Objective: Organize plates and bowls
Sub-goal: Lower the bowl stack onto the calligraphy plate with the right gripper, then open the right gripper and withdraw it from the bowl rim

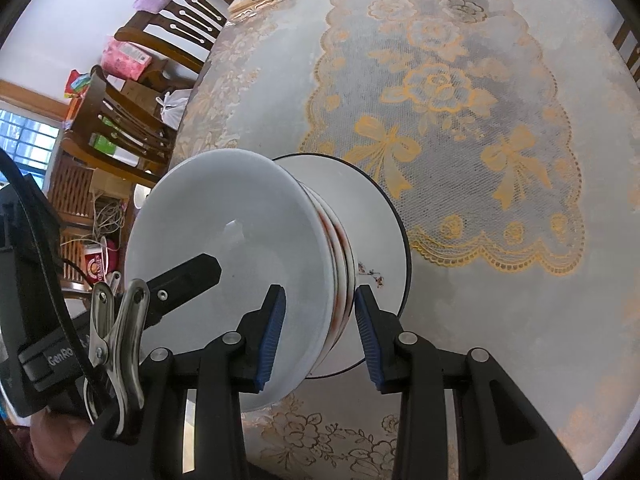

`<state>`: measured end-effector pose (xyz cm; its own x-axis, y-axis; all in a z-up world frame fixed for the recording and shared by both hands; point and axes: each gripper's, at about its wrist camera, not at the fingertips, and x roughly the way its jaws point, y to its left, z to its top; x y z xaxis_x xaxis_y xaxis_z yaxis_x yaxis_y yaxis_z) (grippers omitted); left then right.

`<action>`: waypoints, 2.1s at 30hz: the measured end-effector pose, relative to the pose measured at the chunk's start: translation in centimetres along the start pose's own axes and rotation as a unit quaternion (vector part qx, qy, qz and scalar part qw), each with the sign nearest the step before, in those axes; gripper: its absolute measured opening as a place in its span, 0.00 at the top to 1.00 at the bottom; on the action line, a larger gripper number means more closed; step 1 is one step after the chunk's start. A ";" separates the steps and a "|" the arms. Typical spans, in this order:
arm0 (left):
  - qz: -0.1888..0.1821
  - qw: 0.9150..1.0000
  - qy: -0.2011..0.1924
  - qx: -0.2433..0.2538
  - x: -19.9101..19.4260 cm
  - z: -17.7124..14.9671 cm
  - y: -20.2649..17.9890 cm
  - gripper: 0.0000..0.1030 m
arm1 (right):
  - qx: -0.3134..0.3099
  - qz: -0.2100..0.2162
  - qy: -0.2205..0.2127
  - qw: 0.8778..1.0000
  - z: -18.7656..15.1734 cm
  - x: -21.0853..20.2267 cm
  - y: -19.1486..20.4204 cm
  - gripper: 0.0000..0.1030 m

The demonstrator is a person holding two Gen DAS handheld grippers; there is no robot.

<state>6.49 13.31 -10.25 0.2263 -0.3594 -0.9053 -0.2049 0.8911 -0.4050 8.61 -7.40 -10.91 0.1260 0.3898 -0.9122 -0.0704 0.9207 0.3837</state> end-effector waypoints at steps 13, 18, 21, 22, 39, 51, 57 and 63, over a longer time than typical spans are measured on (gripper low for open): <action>0.040 0.998 -0.013 0.043 -1.1 -0.6 -0.1 0.21 | -0.017 -0.025 -0.030 0.999 -1.4 -2.4 1.4 0.63; 0.056 0.996 -0.029 0.056 -2.2 -1.0 -0.7 0.21 | -0.029 -0.021 -0.035 0.999 -1.7 -3.3 1.4 0.63; 0.067 0.995 -0.041 0.056 -3.1 -1.3 -1.2 0.21 | -0.045 -0.019 -0.031 0.998 -1.8 -3.5 1.5 0.63; 0.068 0.995 -0.048 0.059 -3.5 -1.4 -1.4 0.21 | -0.050 -0.019 -0.030 0.998 -1.9 -3.7 1.5 0.63; 0.126 0.982 -0.102 0.096 -6.0 -4.0 -2.8 0.21 | -0.108 -0.023 -0.058 0.992 -3.2 -6.8 2.8 0.63; 0.143 0.976 -0.113 0.116 -7.3 -5.1 -3.3 0.21 | -0.132 -0.020 -0.072 0.988 -3.6 -8.3 3.4 0.63; 0.148 0.976 -0.113 0.117 -7.8 -5.3 -3.4 0.21 | -0.152 -0.024 -0.079 0.985 -3.6 -9.1 3.8 0.63; 0.143 0.977 -0.097 0.122 -8.1 -5.5 -4.0 0.21 | -0.163 -0.026 -0.074 0.984 -3.9 -9.2 3.8 0.63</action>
<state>0.23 11.13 -2.06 0.3737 -0.0477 -0.9263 -0.0585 0.9955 -0.0748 3.32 -7.54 -1.64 0.2780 0.3631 -0.8893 -0.3710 0.8946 0.2492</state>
